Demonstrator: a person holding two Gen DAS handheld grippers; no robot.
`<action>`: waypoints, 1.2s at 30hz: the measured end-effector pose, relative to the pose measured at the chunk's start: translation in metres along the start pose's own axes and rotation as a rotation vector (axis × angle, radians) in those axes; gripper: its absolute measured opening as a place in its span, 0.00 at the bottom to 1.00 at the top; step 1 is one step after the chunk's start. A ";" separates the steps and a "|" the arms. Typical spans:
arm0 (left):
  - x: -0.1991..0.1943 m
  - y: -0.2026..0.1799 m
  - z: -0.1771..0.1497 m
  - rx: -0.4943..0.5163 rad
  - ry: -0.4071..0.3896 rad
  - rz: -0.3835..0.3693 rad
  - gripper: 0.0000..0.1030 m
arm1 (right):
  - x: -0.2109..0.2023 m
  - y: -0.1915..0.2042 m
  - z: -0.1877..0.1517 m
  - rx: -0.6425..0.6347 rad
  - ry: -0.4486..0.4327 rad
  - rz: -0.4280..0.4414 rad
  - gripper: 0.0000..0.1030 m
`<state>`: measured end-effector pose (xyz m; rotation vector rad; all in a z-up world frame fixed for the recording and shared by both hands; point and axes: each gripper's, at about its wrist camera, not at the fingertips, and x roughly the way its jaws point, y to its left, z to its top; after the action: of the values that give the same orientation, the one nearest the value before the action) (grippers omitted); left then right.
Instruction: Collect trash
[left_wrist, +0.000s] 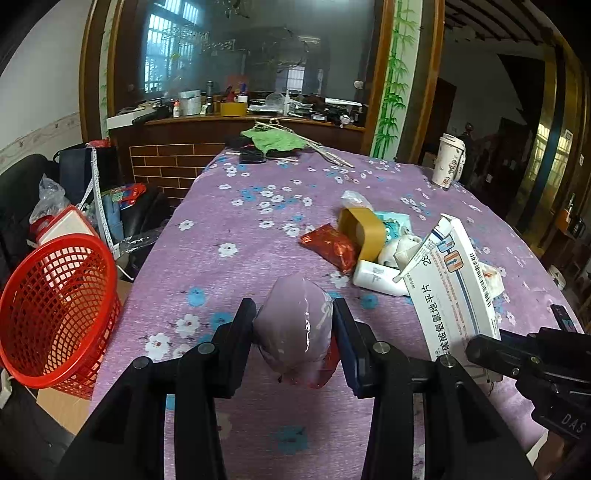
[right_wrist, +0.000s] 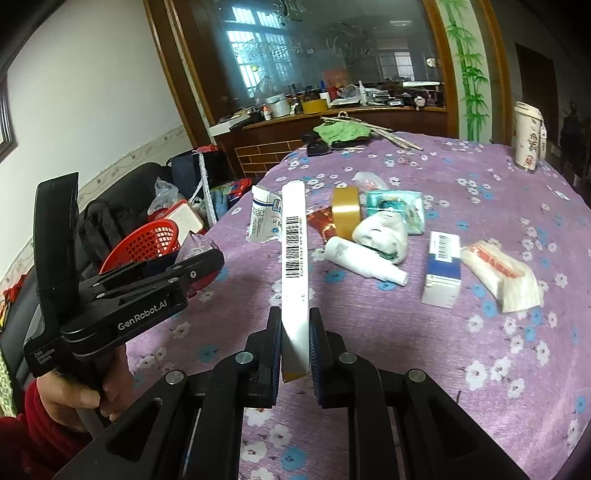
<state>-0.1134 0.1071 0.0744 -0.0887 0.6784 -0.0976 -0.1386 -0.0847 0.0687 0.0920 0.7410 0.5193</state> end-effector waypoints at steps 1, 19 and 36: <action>0.000 0.003 0.000 -0.005 0.000 0.002 0.40 | 0.001 0.002 0.000 -0.004 0.002 0.001 0.14; -0.009 0.040 -0.001 -0.067 -0.014 0.028 0.40 | 0.024 0.031 0.011 -0.055 0.051 0.037 0.14; -0.031 0.091 0.013 -0.135 -0.072 0.100 0.40 | 0.051 0.069 0.039 -0.119 0.082 0.103 0.14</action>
<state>-0.1236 0.2020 0.0939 -0.1867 0.6157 0.0469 -0.1100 0.0034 0.0836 -0.0024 0.7866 0.6674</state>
